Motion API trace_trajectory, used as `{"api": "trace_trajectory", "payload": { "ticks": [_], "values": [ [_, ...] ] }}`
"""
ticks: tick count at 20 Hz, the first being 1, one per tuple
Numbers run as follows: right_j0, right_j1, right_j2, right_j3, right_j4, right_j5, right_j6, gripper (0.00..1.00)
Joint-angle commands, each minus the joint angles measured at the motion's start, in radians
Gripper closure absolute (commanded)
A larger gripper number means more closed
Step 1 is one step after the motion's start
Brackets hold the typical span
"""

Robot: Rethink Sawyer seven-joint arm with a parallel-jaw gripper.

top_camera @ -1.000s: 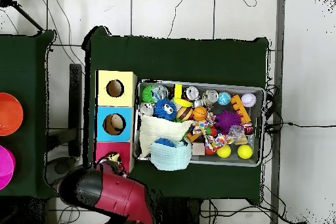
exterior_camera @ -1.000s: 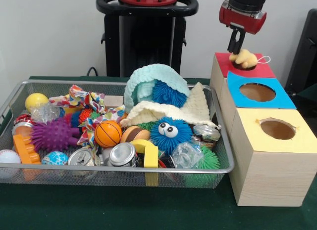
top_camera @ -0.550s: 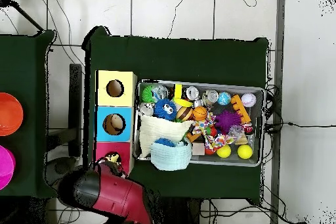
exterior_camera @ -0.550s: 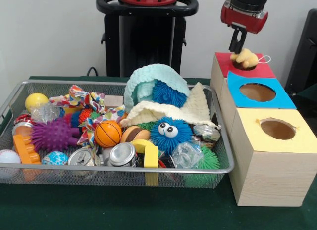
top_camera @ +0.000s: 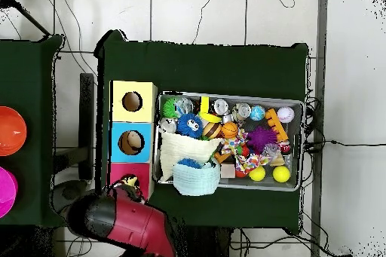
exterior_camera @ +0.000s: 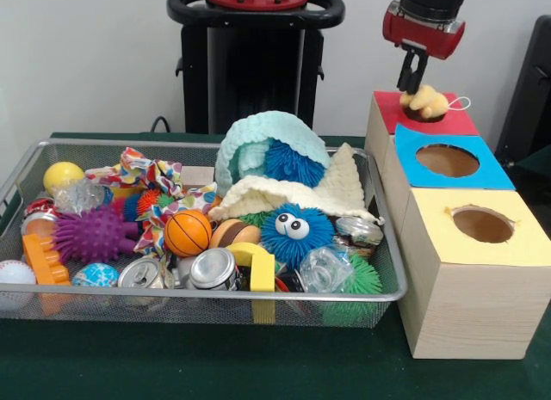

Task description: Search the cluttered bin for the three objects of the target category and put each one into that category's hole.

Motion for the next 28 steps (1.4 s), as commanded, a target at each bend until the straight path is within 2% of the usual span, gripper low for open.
{"api": "trace_trajectory", "payload": {
  "ticks": [1,7,12,18,23,28],
  "values": [
    [-0.062,0.026,0.071,-0.045,0.006,0.010,0.174,1.00],
    [-0.120,-0.008,0.068,-0.031,-0.047,0.054,0.084,1.00],
    [-0.157,-0.022,0.067,-0.038,-0.090,0.089,0.047,1.00],
    [-0.161,-0.040,0.075,-0.034,-0.112,0.118,0.082,1.00],
    [-0.127,-0.045,0.060,-0.047,-0.116,0.161,0.142,1.00],
    [-0.118,-0.050,0.067,-0.046,-0.103,0.174,0.160,1.00]
  ]
}}
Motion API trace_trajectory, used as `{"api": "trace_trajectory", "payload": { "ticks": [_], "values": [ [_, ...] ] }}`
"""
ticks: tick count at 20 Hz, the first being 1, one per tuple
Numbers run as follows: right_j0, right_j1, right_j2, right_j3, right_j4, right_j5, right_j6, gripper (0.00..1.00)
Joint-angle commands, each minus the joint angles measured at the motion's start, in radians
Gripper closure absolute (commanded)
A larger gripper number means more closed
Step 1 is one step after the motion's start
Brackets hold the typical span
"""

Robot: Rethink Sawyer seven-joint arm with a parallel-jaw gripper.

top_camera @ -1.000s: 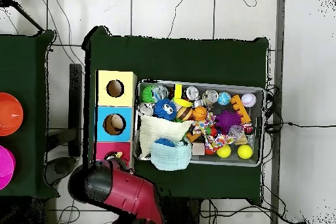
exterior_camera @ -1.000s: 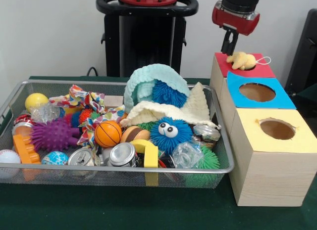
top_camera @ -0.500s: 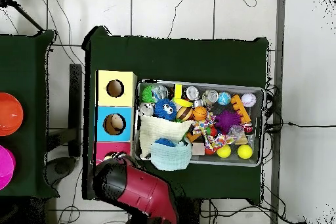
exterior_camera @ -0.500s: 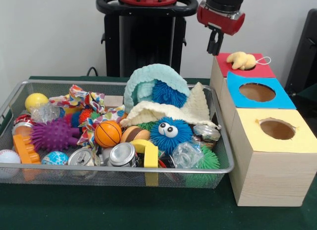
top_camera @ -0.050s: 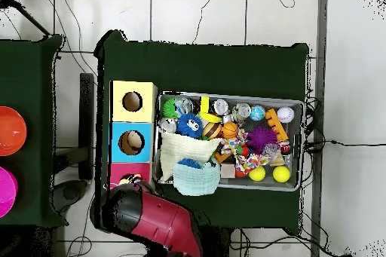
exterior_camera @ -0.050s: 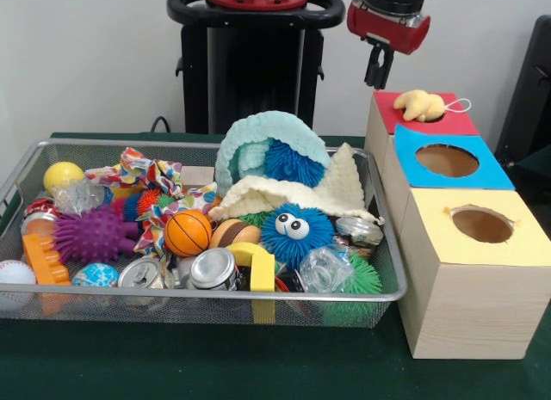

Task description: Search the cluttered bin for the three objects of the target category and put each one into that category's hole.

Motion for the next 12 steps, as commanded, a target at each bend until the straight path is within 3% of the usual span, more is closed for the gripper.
{"api": "trace_trajectory", "payload": {
  "ticks": [1,12],
  "values": [
    [0.000,-0.014,0.069,-0.046,-0.023,0.126,0.161,1.00],
    [0.014,-0.004,0.081,-0.049,-0.001,0.102,0.184,1.00]
  ]
}}
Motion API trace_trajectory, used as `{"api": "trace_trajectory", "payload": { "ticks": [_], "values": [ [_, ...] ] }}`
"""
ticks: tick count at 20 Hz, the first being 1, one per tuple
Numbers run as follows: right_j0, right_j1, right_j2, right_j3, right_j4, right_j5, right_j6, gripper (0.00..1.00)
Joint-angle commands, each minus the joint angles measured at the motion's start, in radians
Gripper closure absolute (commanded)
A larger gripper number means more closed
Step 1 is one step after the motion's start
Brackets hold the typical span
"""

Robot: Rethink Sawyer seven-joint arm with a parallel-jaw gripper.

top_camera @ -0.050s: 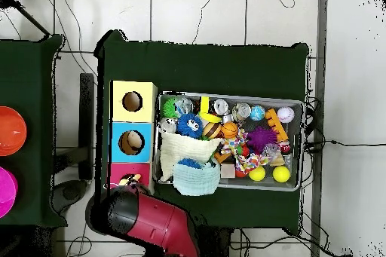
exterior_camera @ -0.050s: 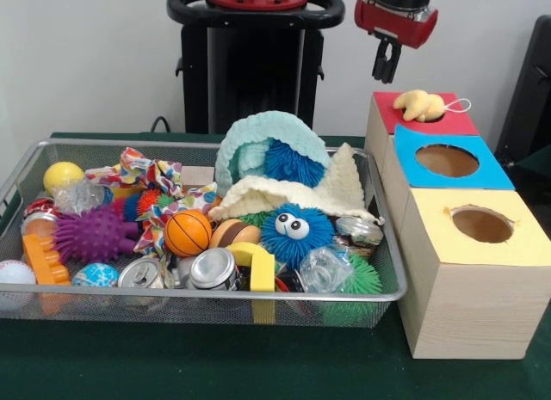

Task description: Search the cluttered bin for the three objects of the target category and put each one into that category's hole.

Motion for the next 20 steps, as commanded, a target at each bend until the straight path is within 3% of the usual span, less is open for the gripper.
{"api": "trace_trajectory", "payload": {
  "ticks": [1,9,20],
  "values": [
    [0.003,0.007,0.079,-0.050,0.000,0.074,0.188,1.00],
    [0.003,0.003,0.107,-0.014,0.040,0.011,0.206,1.00],
    [0.019,-0.001,0.115,-0.004,0.066,0.005,0.227,1.00]
  ]
}}
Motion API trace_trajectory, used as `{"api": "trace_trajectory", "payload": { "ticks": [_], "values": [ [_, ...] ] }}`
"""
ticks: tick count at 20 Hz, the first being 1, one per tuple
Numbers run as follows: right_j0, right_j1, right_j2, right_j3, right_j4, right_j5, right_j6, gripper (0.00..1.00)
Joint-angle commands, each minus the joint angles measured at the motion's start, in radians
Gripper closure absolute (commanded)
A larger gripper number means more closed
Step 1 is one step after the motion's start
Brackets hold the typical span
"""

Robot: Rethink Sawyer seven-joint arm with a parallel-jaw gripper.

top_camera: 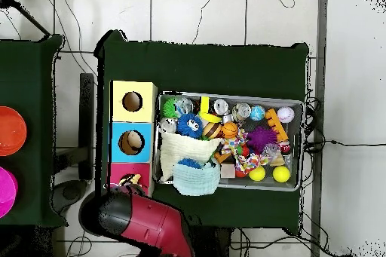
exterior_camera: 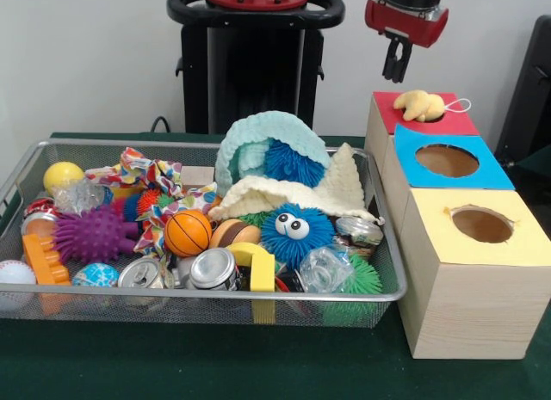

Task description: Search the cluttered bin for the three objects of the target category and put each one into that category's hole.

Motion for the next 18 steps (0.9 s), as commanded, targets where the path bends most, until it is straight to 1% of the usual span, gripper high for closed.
{"api": "trace_trajectory", "payload": {
  "ticks": [1,11,15,18],
  "values": [
    [0.004,0.003,0.102,-0.007,0.053,0.009,0.231,1.00],
    [0.013,0.014,0.104,-0.021,0.069,0.005,0.240,1.00],
    [0.007,0.011,0.125,0.000,0.090,-0.027,0.232,1.00],
    [0.005,0.016,0.132,-0.001,0.095,-0.039,0.231,1.00]
  ]
}}
